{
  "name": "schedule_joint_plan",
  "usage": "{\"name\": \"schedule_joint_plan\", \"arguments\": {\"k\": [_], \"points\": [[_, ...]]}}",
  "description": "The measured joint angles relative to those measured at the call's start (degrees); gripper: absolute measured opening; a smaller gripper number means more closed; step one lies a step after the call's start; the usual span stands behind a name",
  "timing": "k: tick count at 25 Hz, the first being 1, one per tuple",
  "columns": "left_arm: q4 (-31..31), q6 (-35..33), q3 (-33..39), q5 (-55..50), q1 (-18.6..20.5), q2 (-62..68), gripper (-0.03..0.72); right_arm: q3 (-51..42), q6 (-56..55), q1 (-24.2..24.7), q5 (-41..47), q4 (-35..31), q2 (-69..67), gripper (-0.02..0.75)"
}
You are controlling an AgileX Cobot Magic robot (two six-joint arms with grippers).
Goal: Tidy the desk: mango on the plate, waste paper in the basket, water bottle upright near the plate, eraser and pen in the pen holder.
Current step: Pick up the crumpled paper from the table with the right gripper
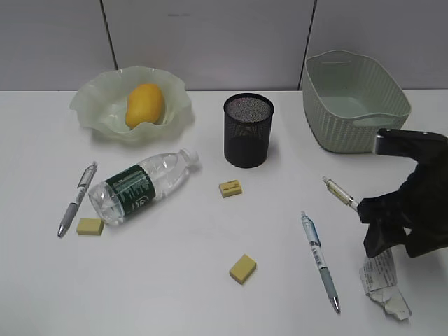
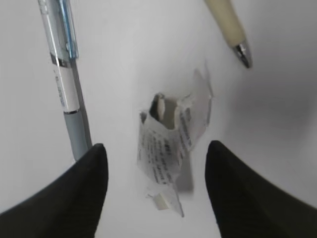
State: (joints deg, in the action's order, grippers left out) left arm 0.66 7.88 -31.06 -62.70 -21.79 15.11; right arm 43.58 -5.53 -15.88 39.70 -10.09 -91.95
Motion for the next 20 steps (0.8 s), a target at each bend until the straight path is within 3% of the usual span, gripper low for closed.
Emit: {"name": "schedule_joint_plan", "arguments": {"k": [9, 11, 16, 20], "points": [[0.0, 0.0, 0.0, 0.0, 0.0, 0.0, 0.486, 0.1, -5.1, -2.0, -5.0, 2.9, -8.6, 0.480], [0.0, 0.0, 0.0, 0.0, 0.0, 0.0, 0.485, 0.1, -5.6, -2.0, -5.5, 3.1, -9.7, 0.417], [-0.7, 0.0, 0.0, 0.0, 0.0, 0.0, 0.484, 0.1, -6.2, -2.0, -5.6, 3.2, -10.3, 0.080], [0.0, 0.0, 0.0, 0.0, 0.0, 0.0, 0.484, 1.7, -6.0, -2.0, -1.9, 3.3, -10.3, 0.055]]}}
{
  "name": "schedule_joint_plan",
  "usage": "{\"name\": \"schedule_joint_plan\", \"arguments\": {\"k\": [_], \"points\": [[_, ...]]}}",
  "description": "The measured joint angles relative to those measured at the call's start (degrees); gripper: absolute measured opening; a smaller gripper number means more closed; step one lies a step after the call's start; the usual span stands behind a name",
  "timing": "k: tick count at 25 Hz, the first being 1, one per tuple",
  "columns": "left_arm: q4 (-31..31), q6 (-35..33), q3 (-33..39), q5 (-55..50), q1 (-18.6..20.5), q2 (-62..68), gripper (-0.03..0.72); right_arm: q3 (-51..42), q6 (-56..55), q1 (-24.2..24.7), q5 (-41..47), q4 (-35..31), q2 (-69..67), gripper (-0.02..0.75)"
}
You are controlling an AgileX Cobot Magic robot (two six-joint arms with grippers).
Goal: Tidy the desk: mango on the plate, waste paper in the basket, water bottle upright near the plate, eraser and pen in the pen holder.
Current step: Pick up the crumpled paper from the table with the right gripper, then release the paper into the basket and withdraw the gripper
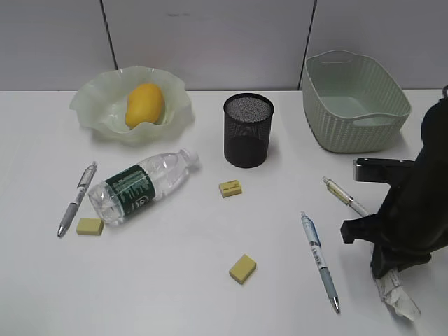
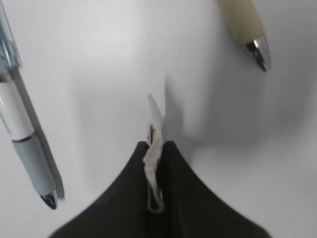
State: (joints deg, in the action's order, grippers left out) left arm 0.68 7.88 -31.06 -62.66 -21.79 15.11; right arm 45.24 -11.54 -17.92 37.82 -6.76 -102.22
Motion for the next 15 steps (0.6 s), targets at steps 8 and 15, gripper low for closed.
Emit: {"name": "schedule_joint_plan", "arguments": {"k": [8, 15], "points": [[0.0, 0.0, 0.0, 0.0, 0.0, 0.0, 0.480, 15.7, 4.3, 0.0, 18.4, 0.8, -0.1, 0.055], [0.0, 0.0, 0.0, 0.0, 0.0, 0.0, 0.475, 37.6, 4.7, 0.0, 23.1, 6.8, -0.1, 0.055]]}}
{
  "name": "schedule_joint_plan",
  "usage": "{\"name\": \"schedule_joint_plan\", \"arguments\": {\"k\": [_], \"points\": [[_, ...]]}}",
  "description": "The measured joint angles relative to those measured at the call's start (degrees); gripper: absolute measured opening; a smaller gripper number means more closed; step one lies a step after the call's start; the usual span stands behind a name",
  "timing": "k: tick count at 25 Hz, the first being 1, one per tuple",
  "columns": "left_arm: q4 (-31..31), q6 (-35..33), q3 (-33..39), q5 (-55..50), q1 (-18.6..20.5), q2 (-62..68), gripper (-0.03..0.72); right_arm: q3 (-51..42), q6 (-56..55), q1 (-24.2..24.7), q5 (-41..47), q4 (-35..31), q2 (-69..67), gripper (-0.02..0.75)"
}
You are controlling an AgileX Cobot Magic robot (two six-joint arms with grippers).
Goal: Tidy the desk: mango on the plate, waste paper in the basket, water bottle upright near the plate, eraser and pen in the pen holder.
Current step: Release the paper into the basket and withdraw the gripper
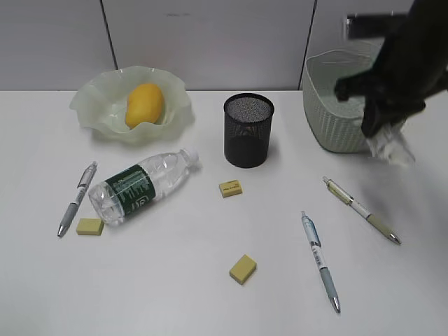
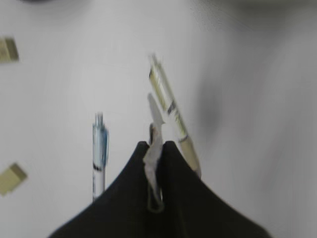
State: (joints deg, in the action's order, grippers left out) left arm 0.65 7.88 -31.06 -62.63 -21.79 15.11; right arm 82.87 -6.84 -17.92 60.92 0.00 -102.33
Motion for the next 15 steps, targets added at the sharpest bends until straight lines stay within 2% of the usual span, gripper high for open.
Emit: {"name": "schedule_joint_plan", "arguments": {"k": [6, 15], "points": [[-0.7, 0.0, 0.0, 0.0, 0.0, 0.0, 0.473, 13.4, -2.7, 0.0, -7.2, 7.9, 0.0, 0.052], [0.0, 0.0, 0.0, 0.0, 0.0, 0.0, 0.473, 14.6, -3.7, 0.0, -20.4, 19.5, -3.9, 0.052]]}}
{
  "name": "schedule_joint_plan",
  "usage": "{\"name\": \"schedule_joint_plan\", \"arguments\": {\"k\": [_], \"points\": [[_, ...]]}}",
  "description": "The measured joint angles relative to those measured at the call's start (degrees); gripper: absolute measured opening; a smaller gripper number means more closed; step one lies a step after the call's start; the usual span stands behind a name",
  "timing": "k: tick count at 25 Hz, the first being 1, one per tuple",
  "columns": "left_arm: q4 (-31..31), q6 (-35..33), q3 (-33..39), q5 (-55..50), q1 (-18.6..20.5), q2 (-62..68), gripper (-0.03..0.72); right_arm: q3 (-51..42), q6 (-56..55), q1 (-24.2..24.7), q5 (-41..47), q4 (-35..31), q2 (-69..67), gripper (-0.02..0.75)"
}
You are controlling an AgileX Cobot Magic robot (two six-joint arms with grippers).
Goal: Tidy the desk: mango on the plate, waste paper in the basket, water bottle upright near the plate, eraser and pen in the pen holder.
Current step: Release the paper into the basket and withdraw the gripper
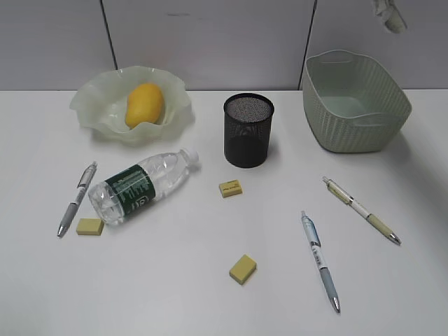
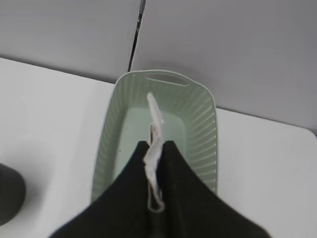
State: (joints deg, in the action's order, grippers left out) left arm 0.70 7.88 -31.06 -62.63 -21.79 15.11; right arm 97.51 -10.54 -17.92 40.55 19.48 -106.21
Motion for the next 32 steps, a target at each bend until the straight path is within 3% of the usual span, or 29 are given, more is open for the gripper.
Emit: {"name": "schedule_joint_plan", "arguments": {"k": [5, 14, 17, 21, 23, 32], "points": [[-0.3, 0.0, 0.0, 0.0, 0.0, 0.0, 0.466, 0.0, -0.4, 0.9, -5.1, 2.8, -7.1, 0.051], [0.0, 0.0, 0.0, 0.0, 0.0, 0.0, 0.459, 0.0, -3.4, 4.4, -8.9, 1.8, -17.9, 0.060], [0.0, 0.0, 0.0, 0.0, 0.0, 0.0, 0.459, 0.0, -3.5, 4.8, -9.5, 0.5, -19.4, 0.167], [-0.3, 0.0, 0.0, 0.0, 0.0, 0.0, 0.459, 0.4, -3.6, 4.8, -9.5, 0.2, -19.6, 0.510], [0.0, 0.0, 0.0, 0.0, 0.0, 0.0, 0.459, 1.0, -3.6, 4.8, -9.2, 0.1, -19.6, 0.615], [0.0, 0.0, 0.0, 0.0, 0.0, 0.0, 0.459, 8.0, -2.2, 4.7, 3.8, -5.9, -14.9, 0.580]]}}
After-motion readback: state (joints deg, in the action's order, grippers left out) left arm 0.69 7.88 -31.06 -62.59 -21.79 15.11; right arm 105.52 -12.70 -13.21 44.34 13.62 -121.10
